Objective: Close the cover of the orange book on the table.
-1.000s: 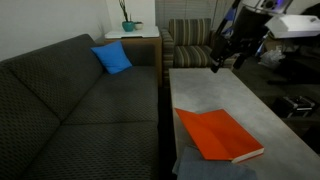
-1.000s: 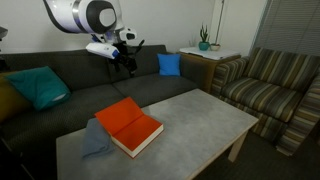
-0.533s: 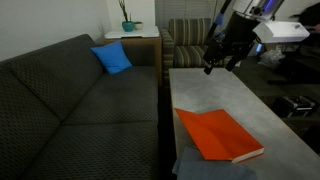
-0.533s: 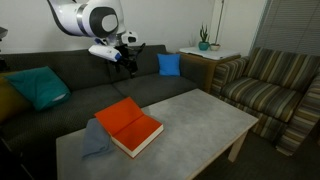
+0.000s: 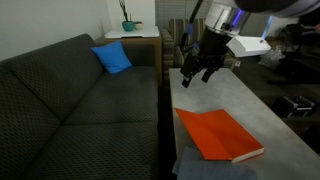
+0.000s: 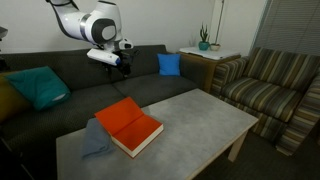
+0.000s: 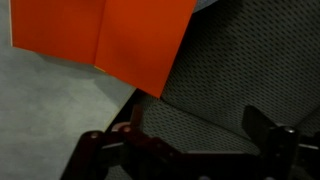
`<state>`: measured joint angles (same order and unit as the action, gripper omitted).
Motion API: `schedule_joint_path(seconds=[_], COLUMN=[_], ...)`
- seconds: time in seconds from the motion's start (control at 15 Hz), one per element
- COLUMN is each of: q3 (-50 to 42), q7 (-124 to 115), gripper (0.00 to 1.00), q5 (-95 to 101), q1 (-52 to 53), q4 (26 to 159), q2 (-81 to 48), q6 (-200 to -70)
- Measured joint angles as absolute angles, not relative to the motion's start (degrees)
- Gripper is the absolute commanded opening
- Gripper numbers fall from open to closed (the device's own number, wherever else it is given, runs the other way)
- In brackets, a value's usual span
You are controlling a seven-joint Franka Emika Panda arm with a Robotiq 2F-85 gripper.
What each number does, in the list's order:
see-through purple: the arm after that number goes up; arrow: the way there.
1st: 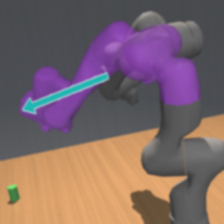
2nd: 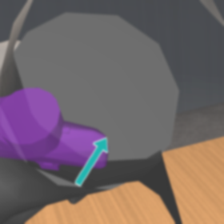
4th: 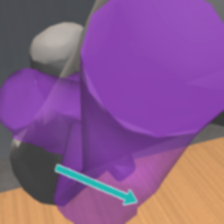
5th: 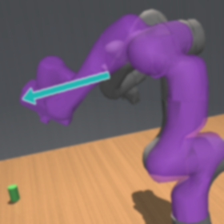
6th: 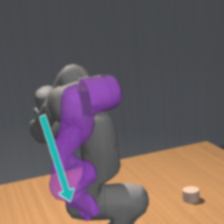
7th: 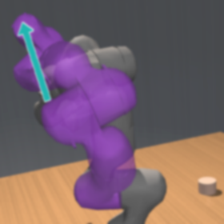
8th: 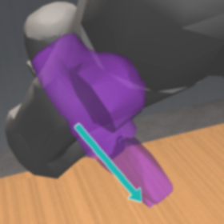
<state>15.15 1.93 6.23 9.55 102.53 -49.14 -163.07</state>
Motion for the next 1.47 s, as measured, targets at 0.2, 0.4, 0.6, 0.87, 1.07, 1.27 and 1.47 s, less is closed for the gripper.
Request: schedule_joint_path(seconds=[0.2, 0.4, 0.6, 0.87, 1.07, 1.27, 1.47], q3=[16.08, 16.74, 18.9, 18.67, 18.1, 17.06, 16.57], q7=[4.87, 7.79, 12.87, 13.15, 12.84, 11.31, 10.13], gripper=[1.0, 1.0, 1.0, 1.0, 1.0, 1.0, 1.0], q5=[6.23, 6.15, 5.06, 4.81, 4.81, 4.81, 4.8], q1=[10.65, 11.87, 12.34, 12.85, 13.35, 14.93, 16.85], q4=[94.06, 85.35, 76.98, 75.78, 75.5, 73.69, 70.03], q2=[-54.93, -60.96, -67.22, -68.13, -67.93, -68.38, -71.12], q6=[-156.2, -149.26, -142.33, -142.16, -142.16, -141.04, -138.37])
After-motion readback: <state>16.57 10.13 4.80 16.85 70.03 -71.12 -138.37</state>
